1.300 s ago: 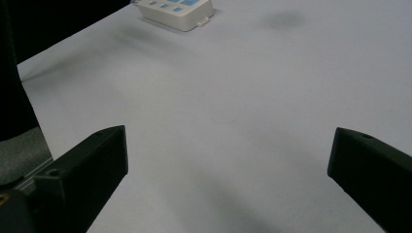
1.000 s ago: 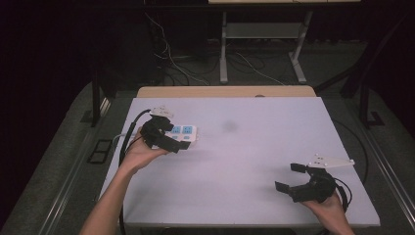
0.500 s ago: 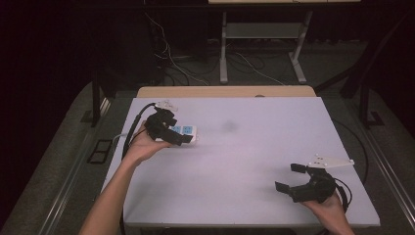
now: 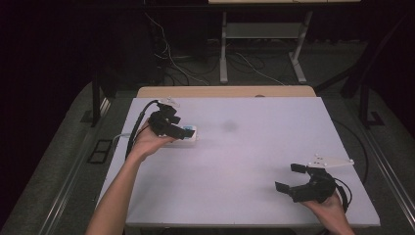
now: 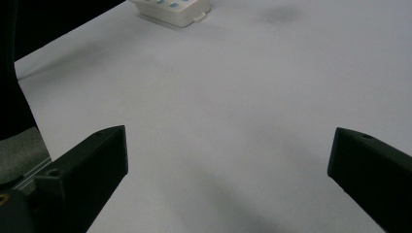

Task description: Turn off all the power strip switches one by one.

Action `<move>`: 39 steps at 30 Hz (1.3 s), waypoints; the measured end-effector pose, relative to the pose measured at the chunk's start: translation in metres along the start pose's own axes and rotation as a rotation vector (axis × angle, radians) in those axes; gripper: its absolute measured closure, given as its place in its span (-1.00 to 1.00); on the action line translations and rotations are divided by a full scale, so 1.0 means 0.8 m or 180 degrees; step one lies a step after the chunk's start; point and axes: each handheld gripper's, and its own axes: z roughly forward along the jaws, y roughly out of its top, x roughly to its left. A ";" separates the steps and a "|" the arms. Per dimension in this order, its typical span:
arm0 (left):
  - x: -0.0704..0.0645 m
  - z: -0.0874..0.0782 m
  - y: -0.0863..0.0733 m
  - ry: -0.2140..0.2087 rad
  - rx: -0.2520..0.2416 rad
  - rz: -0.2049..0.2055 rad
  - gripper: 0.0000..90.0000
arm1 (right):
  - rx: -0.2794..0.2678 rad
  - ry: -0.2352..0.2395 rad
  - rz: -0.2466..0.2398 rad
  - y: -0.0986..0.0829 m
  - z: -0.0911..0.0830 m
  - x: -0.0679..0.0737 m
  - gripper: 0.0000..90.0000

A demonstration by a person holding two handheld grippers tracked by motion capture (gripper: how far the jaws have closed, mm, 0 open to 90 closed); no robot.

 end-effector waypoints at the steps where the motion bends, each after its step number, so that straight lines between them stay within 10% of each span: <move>1: 0.001 0.001 0.000 -0.0010 -0.0019 -0.0012 -0.59 | 0.0001 -0.0002 -0.0002 0.000 0.000 0.000 -0.99; 27: 0.013 0.047 -0.006 -0.0040 0.0202 0.0008 0.70 | 0.0021 0.0002 0.0006 0.000 0.001 -0.002 -0.99; 39: 0.024 0.058 -0.013 0.0042 0.0401 0.0037 0.98 | 0.0018 -0.0002 -0.0004 -0.001 0.001 -0.003 -0.99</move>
